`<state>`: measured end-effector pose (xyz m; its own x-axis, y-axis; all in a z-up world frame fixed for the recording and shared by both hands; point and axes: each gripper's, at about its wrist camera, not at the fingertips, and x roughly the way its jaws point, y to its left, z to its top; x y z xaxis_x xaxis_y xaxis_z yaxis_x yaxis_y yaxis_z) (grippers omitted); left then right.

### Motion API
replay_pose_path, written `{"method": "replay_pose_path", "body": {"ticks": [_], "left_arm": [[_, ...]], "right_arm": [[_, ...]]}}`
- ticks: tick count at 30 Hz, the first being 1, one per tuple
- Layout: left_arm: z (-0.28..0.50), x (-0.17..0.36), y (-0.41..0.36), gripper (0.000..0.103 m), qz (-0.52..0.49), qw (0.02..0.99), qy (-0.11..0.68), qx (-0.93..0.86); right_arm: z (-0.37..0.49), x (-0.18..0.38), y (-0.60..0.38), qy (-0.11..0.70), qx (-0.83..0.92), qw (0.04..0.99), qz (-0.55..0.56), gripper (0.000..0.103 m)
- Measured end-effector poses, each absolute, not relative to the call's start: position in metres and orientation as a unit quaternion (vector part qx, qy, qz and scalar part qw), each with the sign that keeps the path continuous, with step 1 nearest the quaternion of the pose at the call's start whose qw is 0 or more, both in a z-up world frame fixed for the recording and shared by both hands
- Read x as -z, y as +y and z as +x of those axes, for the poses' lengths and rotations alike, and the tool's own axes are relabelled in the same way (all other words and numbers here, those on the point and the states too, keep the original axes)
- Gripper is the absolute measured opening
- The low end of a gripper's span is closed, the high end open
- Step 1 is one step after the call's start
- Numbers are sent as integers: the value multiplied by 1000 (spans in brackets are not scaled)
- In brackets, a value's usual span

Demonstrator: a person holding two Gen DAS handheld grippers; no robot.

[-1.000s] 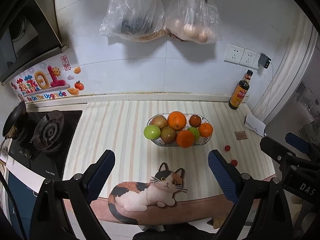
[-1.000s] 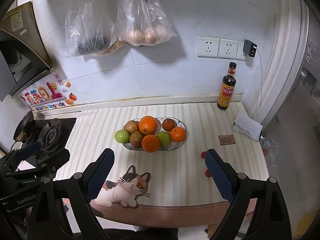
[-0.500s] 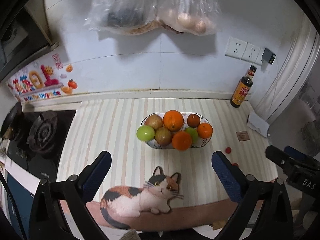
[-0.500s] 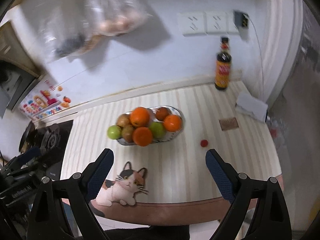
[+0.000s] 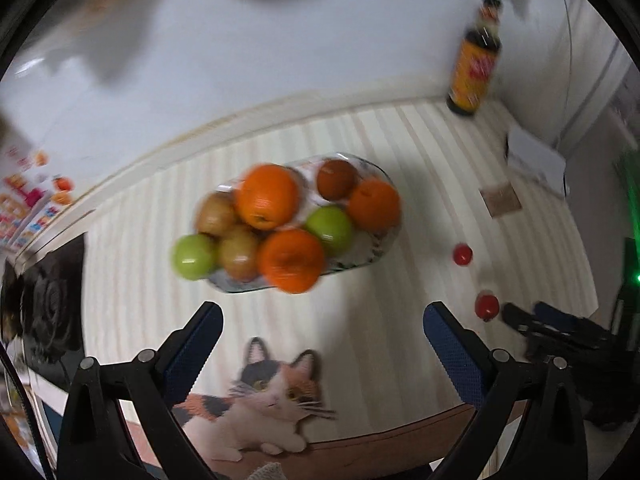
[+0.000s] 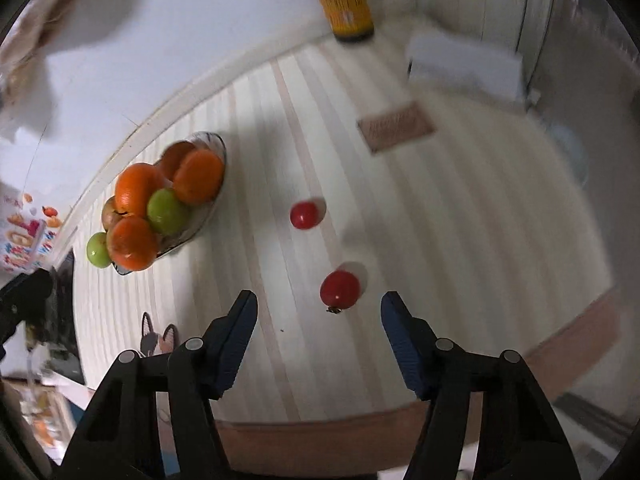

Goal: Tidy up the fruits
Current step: 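Move the right tool to a cherry tomato and grasp it, then grasp the second cherry tomato with the left tool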

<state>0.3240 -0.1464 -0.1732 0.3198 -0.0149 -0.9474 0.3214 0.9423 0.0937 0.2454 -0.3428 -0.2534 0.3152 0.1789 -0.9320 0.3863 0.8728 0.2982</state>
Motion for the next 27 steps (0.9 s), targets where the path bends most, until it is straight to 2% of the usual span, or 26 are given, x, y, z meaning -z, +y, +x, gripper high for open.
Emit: {"method": "replay_pose_path", "body": {"ticks": [1, 3, 7, 20, 22, 24, 27], "left_arm": [[327, 181, -153, 103, 133, 794, 582, 112], [334, 195, -168, 103, 139, 786, 591, 117], [345, 213, -189, 103, 151, 774, 603, 119], [370, 276, -271, 101, 159, 716, 653, 189], [372, 284, -282, 96, 161, 710, 655, 204], [373, 291, -291, 80, 160, 702, 660, 215], [374, 303, -301, 77, 160, 688, 671, 227]], "right_arm": [[249, 269, -345, 585, 67, 769, 249, 66], [254, 285, -342, 590, 64, 765, 249, 59], [261, 315, -338, 608, 55, 755, 241, 34], [247, 301, -391, 581, 102, 771, 240, 34], [245, 304, -402, 583, 114, 766, 244, 34], [244, 306, -408, 585, 122, 764, 246, 34], [244, 308, -414, 583, 127, 763, 250, 34]]}}
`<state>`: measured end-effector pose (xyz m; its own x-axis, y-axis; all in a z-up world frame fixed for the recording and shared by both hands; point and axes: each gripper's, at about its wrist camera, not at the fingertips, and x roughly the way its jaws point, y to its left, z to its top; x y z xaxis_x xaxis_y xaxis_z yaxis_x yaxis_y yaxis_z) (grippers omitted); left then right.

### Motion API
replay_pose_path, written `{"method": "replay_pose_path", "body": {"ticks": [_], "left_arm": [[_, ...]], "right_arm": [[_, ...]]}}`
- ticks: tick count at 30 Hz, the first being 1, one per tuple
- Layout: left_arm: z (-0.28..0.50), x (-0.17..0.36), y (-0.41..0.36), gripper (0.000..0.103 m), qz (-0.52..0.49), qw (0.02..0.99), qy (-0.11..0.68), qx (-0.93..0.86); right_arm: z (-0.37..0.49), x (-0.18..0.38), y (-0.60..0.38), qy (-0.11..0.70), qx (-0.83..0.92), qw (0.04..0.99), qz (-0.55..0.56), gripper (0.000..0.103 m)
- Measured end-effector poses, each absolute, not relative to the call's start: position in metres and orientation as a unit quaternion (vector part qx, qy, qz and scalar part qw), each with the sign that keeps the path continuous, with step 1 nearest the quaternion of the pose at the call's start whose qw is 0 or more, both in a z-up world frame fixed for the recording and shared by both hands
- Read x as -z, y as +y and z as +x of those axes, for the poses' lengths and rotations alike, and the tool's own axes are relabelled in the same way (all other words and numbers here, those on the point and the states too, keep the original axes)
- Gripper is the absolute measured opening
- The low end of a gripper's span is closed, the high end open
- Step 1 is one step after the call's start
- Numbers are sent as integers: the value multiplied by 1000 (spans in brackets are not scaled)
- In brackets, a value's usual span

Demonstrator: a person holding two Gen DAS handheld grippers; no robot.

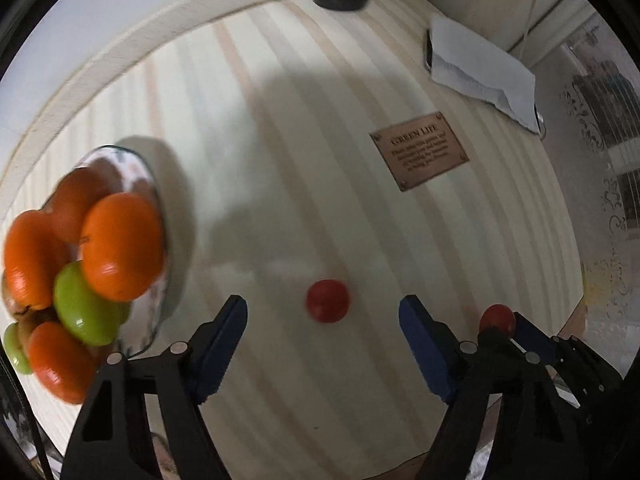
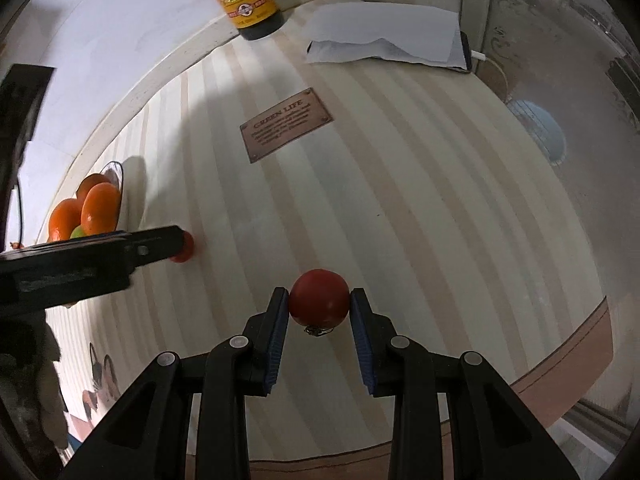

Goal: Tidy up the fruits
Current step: 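Grasp the second cherry tomato with the left tool, then carry both cherry tomatoes to the plate and open the right tool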

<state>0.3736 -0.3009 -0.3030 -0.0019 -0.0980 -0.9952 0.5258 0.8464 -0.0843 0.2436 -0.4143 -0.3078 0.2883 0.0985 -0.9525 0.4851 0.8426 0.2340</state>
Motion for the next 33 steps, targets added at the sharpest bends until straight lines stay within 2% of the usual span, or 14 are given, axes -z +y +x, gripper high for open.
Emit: {"method": "replay_pose_path", "body": {"ticks": [1, 2, 3, 6, 12, 17, 29, 33], "left_arm": [[374, 307, -303, 77, 160, 686, 672, 229], [374, 310, -306, 72, 160, 683, 674, 231], [374, 313, -307, 60, 161, 681, 676, 233], [375, 322, -313, 42, 159, 656, 688, 266], [376, 324, -317, 28, 152, 659, 683, 276], [378, 323, -319, 24, 149, 665, 675, 283], [384, 324, -325, 24, 155, 664, 670, 292], [380, 310, -311, 24, 148, 677, 657, 294]], "right_arm": [[245, 308, -414, 581, 128, 763, 254, 34], [244, 307, -415, 580, 128, 763, 254, 34], [243, 307, -415, 579, 128, 764, 255, 34], [243, 306, -414, 577, 128, 764, 259, 34], [247, 301, -412, 576, 125, 767, 254, 34], [248, 301, -413, 576, 125, 768, 251, 34], [246, 299, -411, 574, 125, 770, 249, 34], [243, 293, -411, 568, 125, 774, 251, 34]]}}
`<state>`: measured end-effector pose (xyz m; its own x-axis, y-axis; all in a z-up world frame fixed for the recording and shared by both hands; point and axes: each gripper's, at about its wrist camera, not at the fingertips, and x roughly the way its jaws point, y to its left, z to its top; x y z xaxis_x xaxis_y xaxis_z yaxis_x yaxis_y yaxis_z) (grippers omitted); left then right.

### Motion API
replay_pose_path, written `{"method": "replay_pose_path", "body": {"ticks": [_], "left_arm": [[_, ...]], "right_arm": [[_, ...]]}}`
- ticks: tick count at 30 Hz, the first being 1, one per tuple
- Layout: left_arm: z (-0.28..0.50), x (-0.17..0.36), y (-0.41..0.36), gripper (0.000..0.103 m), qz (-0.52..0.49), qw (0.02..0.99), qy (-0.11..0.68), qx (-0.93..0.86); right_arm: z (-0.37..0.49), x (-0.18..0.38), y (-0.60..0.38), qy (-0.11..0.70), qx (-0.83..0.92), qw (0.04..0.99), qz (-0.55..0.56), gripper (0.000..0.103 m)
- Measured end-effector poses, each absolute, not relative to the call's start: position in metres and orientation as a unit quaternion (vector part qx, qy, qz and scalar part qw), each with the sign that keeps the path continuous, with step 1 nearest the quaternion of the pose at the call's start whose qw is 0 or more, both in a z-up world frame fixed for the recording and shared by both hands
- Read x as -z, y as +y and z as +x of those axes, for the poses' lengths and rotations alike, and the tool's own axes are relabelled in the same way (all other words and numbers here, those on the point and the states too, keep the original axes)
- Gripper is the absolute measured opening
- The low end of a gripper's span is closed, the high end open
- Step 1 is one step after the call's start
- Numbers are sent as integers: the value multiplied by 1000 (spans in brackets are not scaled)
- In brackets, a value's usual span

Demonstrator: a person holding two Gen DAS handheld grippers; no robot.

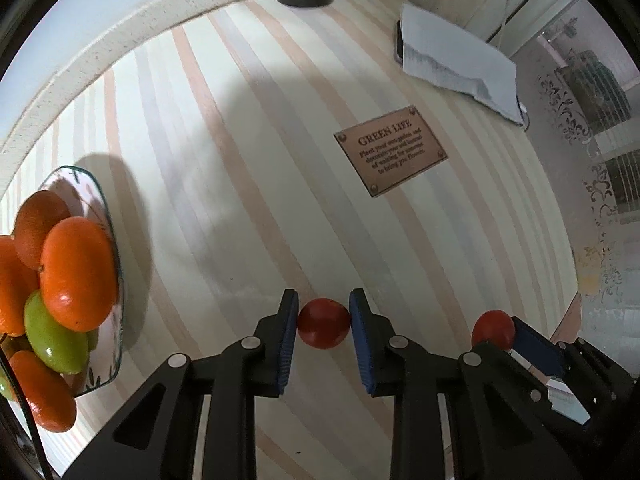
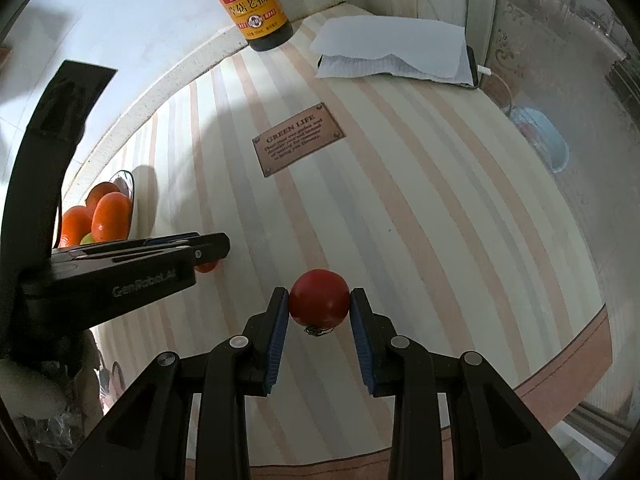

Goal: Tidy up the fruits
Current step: 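Carry both cherry tomatoes to the plate and open the right tool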

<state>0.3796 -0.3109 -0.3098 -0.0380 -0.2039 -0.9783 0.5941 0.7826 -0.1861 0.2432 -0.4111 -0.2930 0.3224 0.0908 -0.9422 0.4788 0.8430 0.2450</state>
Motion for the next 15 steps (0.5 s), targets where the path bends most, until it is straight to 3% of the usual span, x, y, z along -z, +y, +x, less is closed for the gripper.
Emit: {"method": "replay_pose_path", "body": {"ticks": [15], "left_arm": [[397, 231, -213, 24, 65, 720, 635, 272]], "right_arm": [[267, 277, -370, 541, 51, 796, 266, 34]]}}
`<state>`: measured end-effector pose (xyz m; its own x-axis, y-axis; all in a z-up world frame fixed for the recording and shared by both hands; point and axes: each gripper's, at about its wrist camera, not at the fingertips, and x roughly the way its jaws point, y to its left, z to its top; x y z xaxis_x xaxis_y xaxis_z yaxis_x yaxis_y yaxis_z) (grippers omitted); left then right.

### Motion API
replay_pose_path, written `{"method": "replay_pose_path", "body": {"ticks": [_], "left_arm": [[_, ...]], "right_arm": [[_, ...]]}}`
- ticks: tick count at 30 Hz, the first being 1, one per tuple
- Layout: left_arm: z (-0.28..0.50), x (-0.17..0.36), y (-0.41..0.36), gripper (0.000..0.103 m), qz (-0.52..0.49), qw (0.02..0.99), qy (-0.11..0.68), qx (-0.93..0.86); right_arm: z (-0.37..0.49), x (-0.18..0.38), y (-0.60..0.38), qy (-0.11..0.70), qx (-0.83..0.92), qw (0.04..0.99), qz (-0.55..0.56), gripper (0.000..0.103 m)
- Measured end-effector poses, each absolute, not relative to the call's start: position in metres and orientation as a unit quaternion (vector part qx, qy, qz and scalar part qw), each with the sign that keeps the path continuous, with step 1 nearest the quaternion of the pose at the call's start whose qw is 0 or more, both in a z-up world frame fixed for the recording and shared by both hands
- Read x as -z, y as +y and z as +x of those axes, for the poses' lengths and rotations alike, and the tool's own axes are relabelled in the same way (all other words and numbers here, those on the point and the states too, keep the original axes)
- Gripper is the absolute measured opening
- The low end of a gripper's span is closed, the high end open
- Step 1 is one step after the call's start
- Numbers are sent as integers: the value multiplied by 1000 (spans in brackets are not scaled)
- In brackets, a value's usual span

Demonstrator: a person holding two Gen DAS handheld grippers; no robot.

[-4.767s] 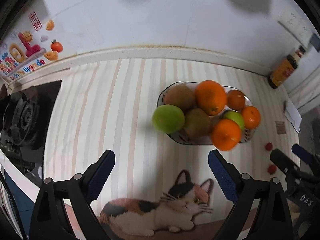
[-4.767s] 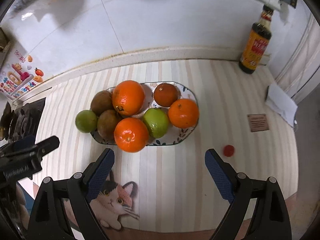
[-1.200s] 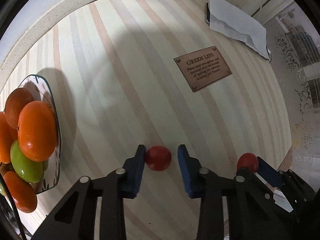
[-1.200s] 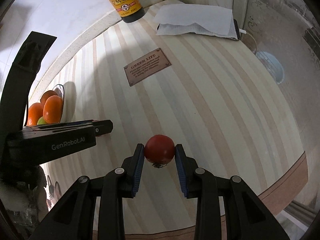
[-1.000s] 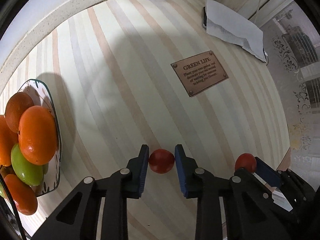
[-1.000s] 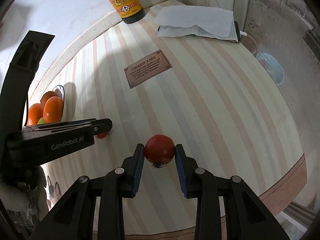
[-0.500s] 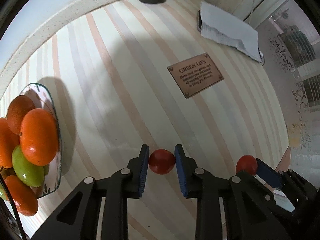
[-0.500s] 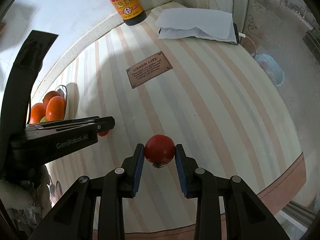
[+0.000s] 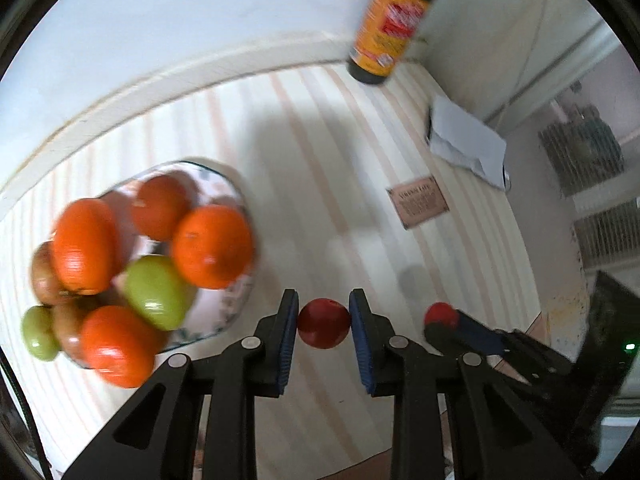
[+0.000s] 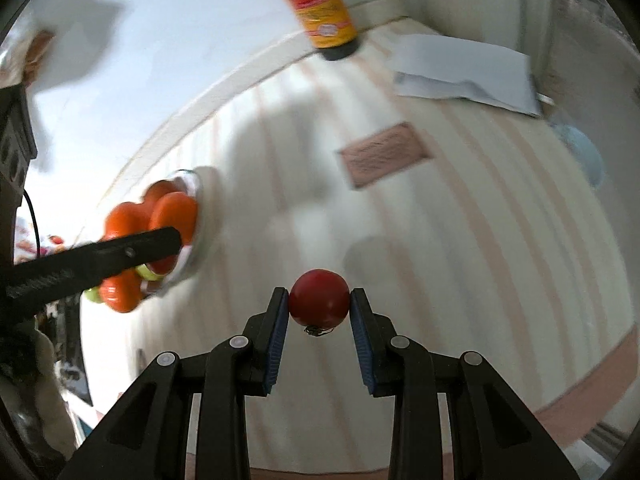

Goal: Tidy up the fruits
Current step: 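Carry both cherry tomatoes to the plate and open the right tool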

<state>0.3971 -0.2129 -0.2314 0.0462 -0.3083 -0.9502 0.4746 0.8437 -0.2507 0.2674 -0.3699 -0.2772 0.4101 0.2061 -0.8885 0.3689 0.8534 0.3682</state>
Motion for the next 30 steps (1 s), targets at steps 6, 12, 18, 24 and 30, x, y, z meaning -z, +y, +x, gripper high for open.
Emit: {"method": "replay_pose_path", "body": {"ticks": [6, 12, 18, 24, 30], "left_arm": [[421, 229, -178, 24, 44, 709, 658, 251], [439, 239, -167, 24, 58, 697, 676, 232], [449, 255, -162, 24, 75, 682, 694, 221], [448, 261, -156, 24, 67, 678, 700, 213], [445, 235, -135, 24, 28, 710, 672, 208]], "right_arm": [[306, 279, -329, 530, -19, 795, 293, 34], [343, 289, -287, 529, -73, 789, 305, 34], [356, 301, -258, 536, -94, 786, 294, 34], [361, 311, -247, 543, -95, 784, 286, 34], [364, 311, -253, 541, -87, 786, 287, 34]]}}
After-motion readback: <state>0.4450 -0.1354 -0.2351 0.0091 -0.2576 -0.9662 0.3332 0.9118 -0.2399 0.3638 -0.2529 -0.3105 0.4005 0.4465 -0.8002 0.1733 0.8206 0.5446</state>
